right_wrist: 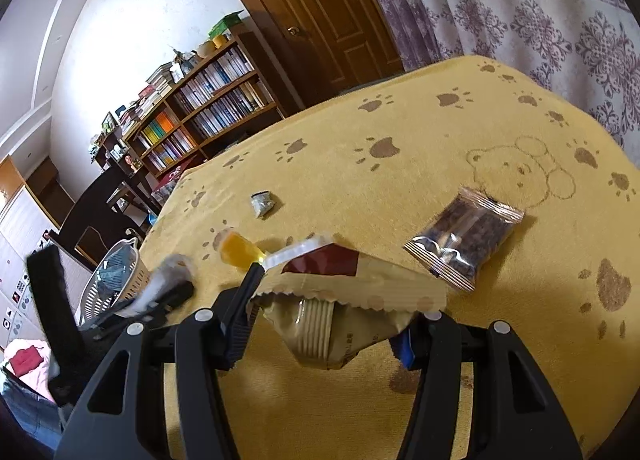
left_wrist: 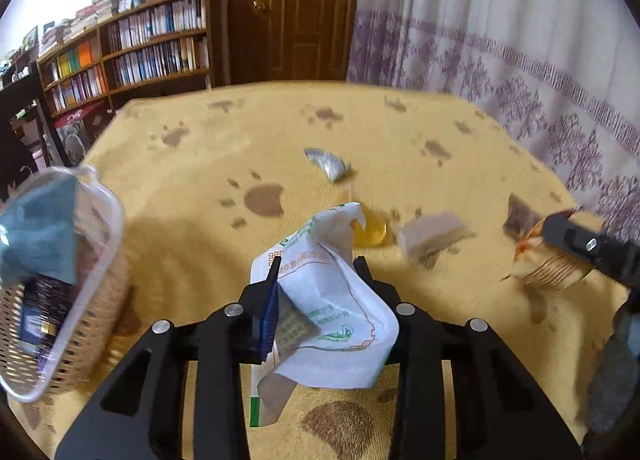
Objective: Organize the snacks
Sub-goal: 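Carry the white packet into the basket and open the left tool while the right tool holds the tan packet, then carry the tan packet into the basket and open the right tool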
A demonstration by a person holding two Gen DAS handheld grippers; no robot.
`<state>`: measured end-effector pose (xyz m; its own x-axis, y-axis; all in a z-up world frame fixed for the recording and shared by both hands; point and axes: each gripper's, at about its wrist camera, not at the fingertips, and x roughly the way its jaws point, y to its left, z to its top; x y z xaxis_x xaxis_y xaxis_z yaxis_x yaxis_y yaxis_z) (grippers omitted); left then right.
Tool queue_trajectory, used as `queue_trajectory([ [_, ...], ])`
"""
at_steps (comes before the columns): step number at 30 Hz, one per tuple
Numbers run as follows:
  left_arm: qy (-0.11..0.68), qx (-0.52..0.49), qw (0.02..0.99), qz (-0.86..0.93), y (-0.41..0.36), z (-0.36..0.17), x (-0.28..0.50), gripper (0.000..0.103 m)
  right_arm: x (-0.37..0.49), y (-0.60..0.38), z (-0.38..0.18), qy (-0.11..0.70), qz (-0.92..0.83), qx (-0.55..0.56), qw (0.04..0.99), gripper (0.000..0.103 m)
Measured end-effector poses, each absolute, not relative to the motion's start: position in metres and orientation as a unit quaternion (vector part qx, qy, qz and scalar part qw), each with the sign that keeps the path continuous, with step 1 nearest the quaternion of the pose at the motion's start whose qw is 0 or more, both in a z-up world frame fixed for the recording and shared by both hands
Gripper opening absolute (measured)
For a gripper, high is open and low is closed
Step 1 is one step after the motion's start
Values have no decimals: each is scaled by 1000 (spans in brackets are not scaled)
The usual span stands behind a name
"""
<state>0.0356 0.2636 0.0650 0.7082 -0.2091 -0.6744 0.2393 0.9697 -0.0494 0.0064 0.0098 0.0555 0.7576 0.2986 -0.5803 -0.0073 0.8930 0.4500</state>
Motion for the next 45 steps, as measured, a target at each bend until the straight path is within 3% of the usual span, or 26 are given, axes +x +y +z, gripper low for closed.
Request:
queue_trajectory([
  [9,293,-5,954,-66,320,121,18,35,7,32,68,336,101,200,915,56],
  [22,255,-79,963,36,426,156,9,38,14,69,84,338,131,180,914,56],
  [24,247,-86,964,44,435,162,3,45,14,74,87,338,135,178,914,56],
  [26,237,-93,966,53,442,167,-1,63,15,81,91,338,143,174,914,56],
  [32,206,-87,972,77,449,179,-15,89,20,112,110,328,170,152,917,56],
  [35,192,-74,974,92,450,183,-20,96,24,134,123,321,191,143,916,56],
  [45,153,-73,976,134,481,203,-42,99,40,239,152,321,276,101,900,56],
])
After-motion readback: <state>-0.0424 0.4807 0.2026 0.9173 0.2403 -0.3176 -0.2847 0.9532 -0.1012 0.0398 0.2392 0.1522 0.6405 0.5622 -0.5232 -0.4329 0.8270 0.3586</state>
